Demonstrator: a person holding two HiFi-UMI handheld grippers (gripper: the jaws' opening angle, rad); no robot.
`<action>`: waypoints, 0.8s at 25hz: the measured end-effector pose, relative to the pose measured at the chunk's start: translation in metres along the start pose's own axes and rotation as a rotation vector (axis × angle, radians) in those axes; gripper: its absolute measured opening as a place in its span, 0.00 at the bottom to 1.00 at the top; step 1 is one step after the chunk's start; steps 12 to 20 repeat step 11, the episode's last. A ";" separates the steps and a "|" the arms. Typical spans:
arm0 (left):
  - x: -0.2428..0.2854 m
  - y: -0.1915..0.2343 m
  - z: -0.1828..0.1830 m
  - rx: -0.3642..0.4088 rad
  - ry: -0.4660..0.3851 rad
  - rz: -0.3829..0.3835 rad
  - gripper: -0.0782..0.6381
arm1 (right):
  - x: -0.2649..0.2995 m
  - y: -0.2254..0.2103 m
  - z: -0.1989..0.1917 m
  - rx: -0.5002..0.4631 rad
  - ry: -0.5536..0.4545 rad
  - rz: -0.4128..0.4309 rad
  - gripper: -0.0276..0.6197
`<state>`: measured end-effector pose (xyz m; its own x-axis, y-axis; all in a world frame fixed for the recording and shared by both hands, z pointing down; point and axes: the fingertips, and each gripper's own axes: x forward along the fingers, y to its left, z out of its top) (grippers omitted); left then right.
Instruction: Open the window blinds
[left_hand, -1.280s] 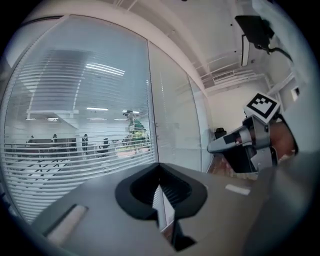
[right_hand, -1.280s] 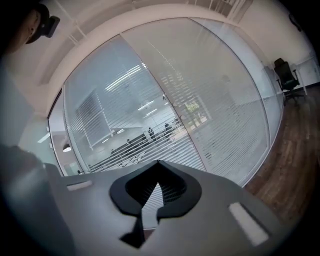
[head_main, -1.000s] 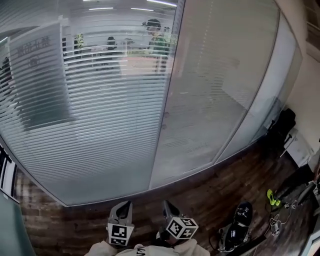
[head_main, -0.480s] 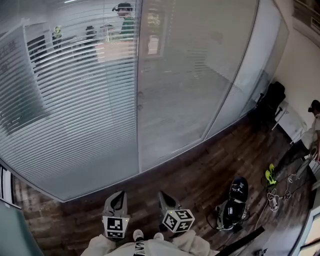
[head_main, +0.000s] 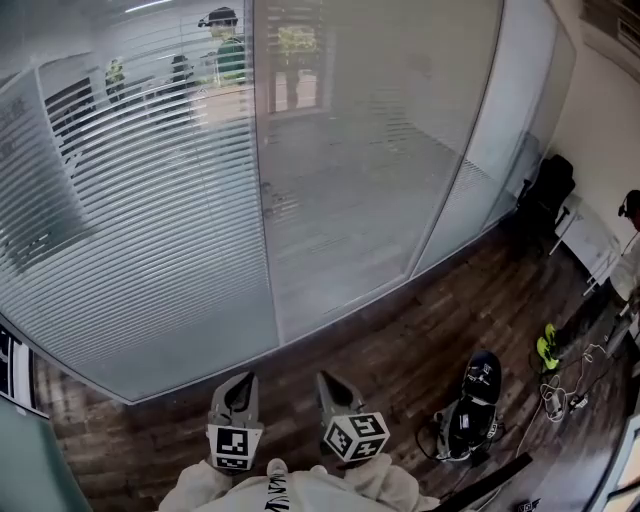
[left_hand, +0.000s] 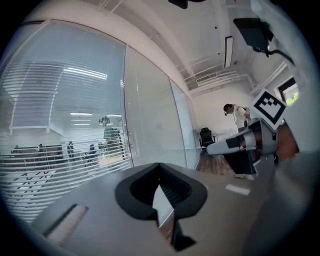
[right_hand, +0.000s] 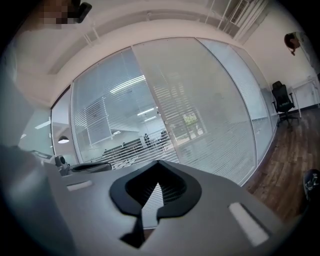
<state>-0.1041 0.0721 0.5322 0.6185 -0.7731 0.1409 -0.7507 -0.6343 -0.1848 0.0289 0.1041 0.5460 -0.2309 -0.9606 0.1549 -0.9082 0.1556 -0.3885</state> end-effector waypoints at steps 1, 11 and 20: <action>-0.001 0.000 0.000 0.000 -0.001 0.005 0.11 | -0.001 0.001 0.000 -0.002 -0.001 0.003 0.04; 0.002 0.003 -0.014 -0.012 -0.002 0.022 0.11 | 0.007 -0.002 -0.009 -0.032 0.006 0.013 0.04; 0.002 0.003 -0.014 -0.012 -0.002 0.022 0.11 | 0.007 -0.002 -0.009 -0.032 0.006 0.013 0.04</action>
